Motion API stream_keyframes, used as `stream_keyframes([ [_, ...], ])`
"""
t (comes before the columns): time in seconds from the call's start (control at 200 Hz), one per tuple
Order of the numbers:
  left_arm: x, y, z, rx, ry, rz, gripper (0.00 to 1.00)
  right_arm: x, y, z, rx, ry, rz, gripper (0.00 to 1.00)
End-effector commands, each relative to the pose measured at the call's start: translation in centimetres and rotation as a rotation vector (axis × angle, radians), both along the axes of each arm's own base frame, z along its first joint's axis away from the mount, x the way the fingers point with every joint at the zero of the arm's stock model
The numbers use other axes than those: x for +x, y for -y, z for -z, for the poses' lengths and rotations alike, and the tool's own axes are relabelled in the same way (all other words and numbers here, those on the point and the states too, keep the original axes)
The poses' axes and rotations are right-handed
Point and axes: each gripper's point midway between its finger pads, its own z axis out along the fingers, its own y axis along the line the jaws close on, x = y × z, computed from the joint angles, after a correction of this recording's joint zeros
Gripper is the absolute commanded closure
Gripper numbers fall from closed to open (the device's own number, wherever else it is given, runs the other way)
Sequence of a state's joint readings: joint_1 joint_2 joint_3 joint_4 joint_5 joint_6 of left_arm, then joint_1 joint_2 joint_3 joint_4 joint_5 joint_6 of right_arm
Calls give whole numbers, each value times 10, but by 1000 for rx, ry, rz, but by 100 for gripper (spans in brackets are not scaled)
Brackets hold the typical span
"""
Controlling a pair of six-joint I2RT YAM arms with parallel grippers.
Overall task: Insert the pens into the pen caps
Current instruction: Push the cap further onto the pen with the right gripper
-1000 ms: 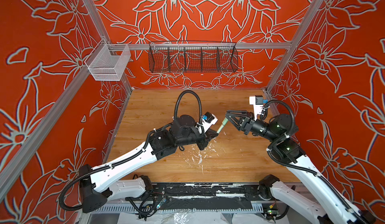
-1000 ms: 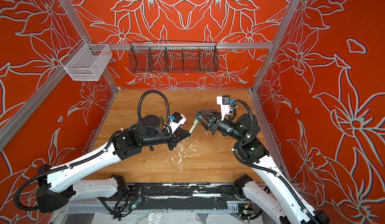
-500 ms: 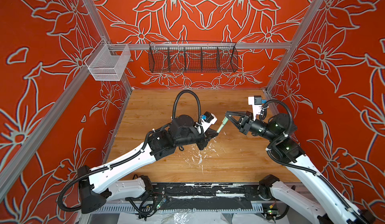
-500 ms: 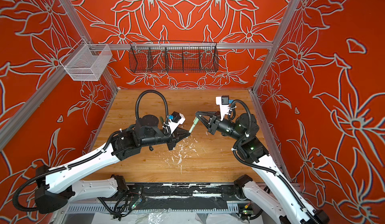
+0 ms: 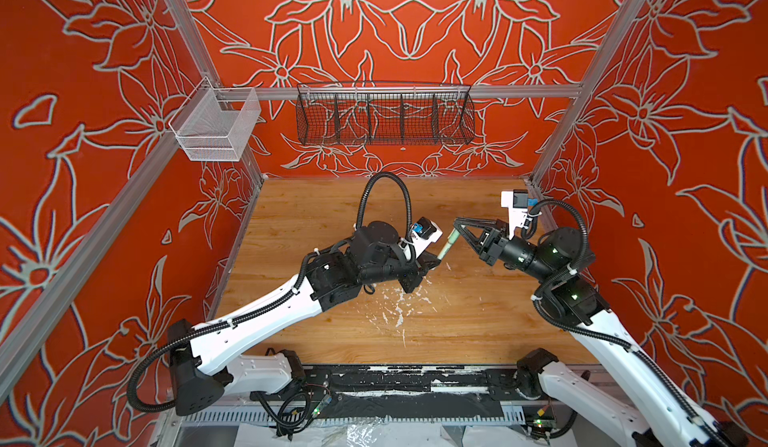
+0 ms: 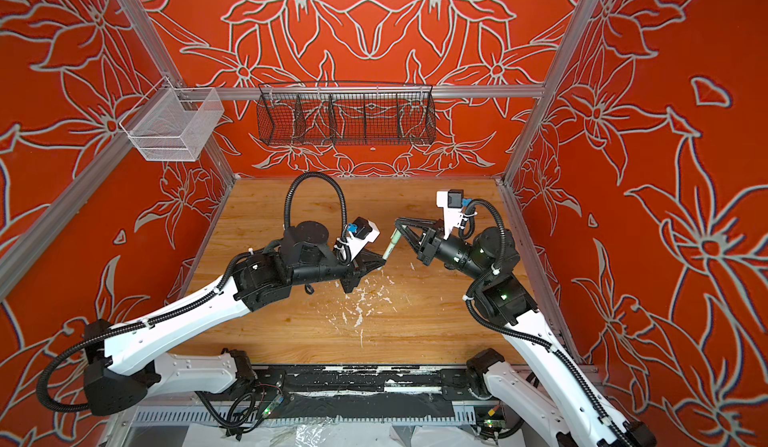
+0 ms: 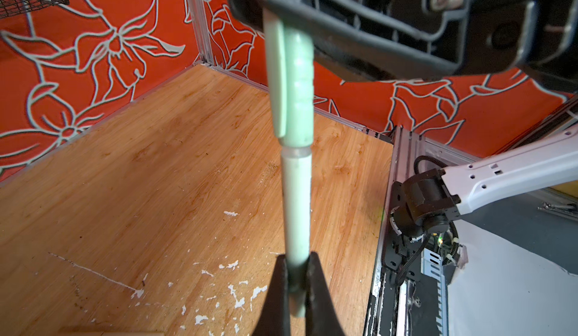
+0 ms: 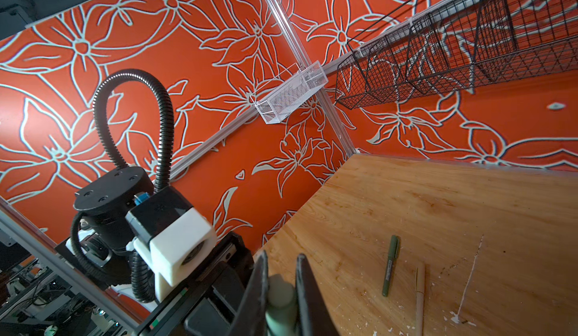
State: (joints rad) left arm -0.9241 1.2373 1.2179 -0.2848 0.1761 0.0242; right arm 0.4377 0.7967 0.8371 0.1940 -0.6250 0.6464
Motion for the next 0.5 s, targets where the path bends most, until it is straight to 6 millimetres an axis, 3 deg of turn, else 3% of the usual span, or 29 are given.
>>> stream_keyframes([
  [0.0,13,10,-54,-126,155,-18,100,-16,-11,25,-32,-76,-100,100],
  [0.495,24,1,-96,-212,236,-77,100,-22,-22,72,-83,-131,-115,100],
])
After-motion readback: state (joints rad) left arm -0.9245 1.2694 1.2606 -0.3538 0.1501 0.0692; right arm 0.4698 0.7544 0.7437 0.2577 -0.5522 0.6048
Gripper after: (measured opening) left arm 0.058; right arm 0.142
